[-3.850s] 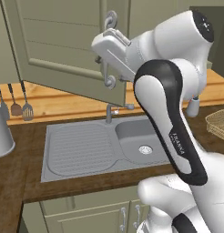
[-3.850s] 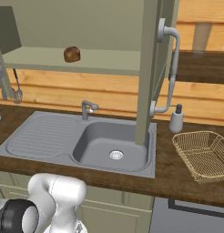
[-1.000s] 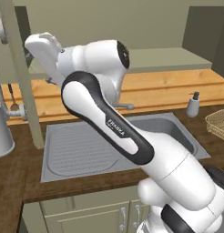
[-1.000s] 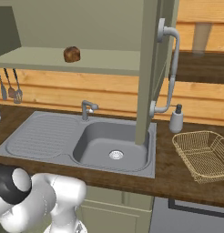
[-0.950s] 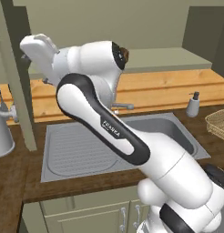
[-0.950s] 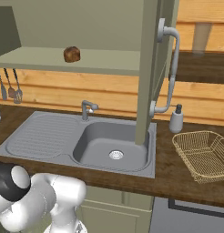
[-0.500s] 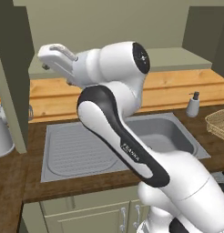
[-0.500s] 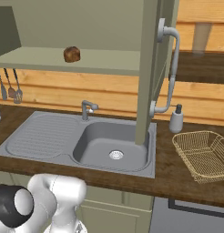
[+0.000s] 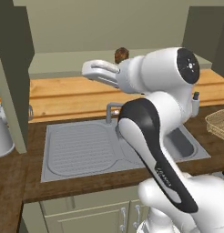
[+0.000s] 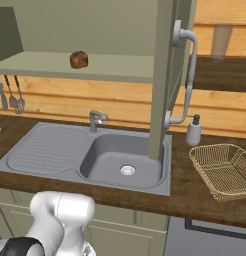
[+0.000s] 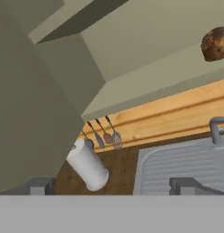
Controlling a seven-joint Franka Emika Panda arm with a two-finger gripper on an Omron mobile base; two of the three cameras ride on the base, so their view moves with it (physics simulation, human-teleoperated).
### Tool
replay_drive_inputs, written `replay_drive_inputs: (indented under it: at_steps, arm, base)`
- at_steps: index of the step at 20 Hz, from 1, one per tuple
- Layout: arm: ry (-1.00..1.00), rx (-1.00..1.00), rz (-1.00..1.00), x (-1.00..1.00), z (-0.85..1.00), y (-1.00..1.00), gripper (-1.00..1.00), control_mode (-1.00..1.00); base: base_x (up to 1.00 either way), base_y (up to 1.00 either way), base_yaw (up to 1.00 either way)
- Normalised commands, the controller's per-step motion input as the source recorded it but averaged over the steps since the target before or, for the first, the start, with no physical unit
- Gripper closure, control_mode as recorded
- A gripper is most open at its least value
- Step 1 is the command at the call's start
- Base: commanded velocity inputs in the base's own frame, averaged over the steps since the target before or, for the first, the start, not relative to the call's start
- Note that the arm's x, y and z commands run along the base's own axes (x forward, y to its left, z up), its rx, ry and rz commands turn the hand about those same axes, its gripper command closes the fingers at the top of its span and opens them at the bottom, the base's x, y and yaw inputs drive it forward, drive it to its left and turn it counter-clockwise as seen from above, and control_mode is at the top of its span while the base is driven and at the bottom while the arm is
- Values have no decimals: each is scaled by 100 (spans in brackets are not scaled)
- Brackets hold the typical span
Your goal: Open the cabinet, pick up the bread from the cabinet and place it in the basket. Then move the basket to the dining counter.
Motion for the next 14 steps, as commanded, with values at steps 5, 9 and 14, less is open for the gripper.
replay_drive_inputs:
  at_steps: [5,9,14]
  arm:
    - [-2,-29,-23,-5,3,-100,-100,-100]
    - [0,-23,-17,0,14,-100,-100,-100]
    - [3,-11,-5,12,12,-79,-100,-100]
  base:
    - [0,0,0]
    - [0,0,0]
    - [0,0,0]
